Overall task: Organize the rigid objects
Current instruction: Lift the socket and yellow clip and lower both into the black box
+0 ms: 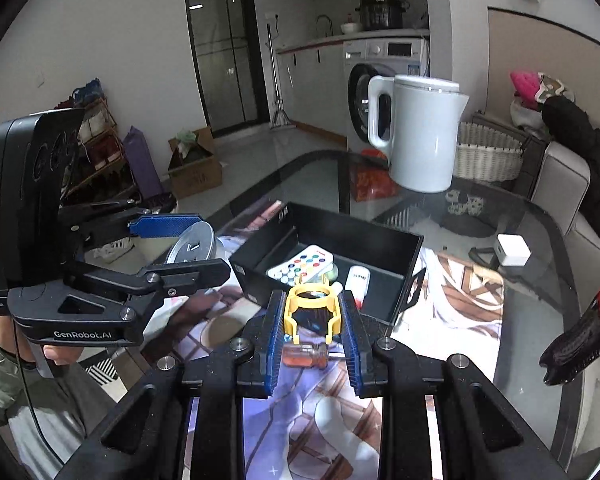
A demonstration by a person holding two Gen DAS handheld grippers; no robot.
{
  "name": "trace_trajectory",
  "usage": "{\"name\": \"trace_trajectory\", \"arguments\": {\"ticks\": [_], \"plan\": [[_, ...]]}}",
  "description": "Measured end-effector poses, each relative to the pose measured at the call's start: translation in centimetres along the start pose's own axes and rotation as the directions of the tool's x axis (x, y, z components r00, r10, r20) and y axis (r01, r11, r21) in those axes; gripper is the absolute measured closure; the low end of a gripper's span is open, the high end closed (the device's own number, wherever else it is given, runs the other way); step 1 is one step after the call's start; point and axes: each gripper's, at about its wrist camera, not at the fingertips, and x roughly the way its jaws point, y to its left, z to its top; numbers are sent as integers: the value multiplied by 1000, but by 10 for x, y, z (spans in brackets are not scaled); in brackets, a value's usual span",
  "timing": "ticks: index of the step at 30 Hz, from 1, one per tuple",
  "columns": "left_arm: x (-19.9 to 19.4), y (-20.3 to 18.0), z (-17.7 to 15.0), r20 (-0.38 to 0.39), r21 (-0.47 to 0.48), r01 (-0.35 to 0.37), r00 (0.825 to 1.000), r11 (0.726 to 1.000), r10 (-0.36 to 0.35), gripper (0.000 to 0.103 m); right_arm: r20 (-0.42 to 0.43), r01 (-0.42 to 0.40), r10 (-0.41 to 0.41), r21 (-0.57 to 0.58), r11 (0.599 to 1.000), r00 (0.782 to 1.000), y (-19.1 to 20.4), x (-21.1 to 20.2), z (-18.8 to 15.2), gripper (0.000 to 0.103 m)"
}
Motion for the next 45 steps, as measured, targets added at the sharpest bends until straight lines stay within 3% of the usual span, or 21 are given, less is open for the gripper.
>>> {"name": "trace_trajectory", "arguments": {"ticks": [5,9,13,26,45], "plan": [[-22,-1,7,136,-7,-34,990,999,35,46,170,41,-31,-55,998,985,16,-26,6,77],[-37,4,10,219,-33,-38,975,999,44,46,339,112,-86,-59,992,937,27,-52,3,77],[-43,3,10,258,-27,-65,964,998,70,46,422,160,-126,-45,986,898,36,-65,0,77],[-50,6,7,294,-54,-66,952,996,79,46,453,172,-140,-29,985,880,46,-77,2,77],[-4,21,31,303,-148,-91,944,985,133,46,437,177,-168,21,984,883,29,-26,44,77]]}}
